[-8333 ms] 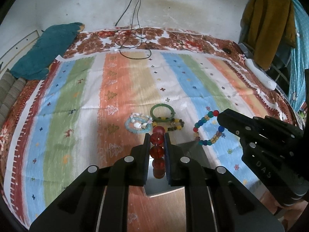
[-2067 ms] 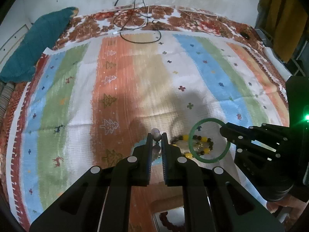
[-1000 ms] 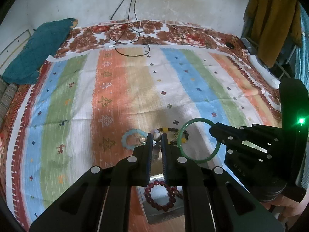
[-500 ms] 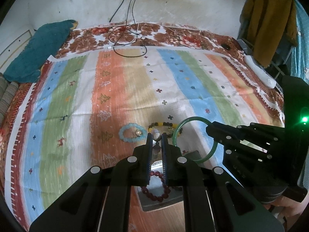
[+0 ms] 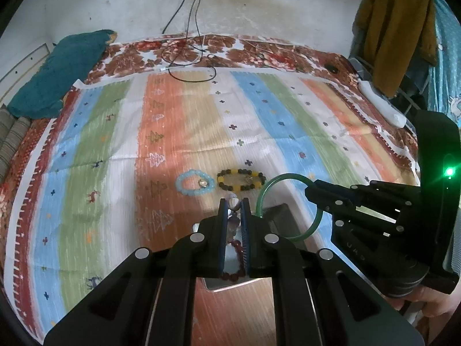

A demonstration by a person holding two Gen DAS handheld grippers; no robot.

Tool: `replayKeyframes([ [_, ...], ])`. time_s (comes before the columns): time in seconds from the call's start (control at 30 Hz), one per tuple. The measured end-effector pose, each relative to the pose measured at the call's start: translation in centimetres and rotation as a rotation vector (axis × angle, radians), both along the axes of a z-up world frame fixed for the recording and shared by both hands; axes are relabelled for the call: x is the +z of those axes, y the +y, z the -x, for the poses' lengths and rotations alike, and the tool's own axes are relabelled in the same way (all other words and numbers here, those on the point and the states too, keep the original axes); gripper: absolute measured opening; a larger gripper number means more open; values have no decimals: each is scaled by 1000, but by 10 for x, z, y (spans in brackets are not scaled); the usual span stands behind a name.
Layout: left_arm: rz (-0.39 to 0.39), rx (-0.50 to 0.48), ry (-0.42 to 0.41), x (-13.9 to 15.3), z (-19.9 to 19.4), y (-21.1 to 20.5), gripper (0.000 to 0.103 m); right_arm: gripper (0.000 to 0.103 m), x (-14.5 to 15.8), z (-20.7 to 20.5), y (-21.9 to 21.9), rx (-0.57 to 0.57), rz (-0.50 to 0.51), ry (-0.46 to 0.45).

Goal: Organize jewelry
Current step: 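Carry the green bangle and white bracelet over the tin with both grippers, then release both bracelets into the tin and open both grippers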

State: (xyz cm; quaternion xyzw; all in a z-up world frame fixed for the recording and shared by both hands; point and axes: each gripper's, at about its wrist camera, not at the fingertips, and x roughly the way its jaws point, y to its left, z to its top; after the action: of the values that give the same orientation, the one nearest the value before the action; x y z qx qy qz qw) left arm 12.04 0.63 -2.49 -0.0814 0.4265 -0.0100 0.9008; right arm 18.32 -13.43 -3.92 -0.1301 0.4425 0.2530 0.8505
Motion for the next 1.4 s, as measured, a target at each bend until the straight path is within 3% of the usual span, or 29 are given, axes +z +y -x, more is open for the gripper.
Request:
replayKeyframes([
  [0.53, 34, -16, 10, -3, 16, -3, 9, 9, -5, 18, -4, 21, -9, 32],
  [0.6, 41, 10, 32, -7, 14, 0, 10, 15, -11, 13, -6, 22, -46, 107],
  [0.7, 36, 44, 44, -9, 13, 6, 18, 35, -9, 11, -8, -11, -15, 66],
  [0.87, 39, 89, 47, -9, 12, 18, 26, 39, -12, 6, -11, -39, 5, 73],
  [1.03, 32, 102, 60, -12, 10, 21, 28, 44, -12, 0, -13, -54, 2, 79],
  [1.4, 6, 144, 93, -22, -2, 31, 49, 56, -15, -14, -15, -88, 4, 93],
])
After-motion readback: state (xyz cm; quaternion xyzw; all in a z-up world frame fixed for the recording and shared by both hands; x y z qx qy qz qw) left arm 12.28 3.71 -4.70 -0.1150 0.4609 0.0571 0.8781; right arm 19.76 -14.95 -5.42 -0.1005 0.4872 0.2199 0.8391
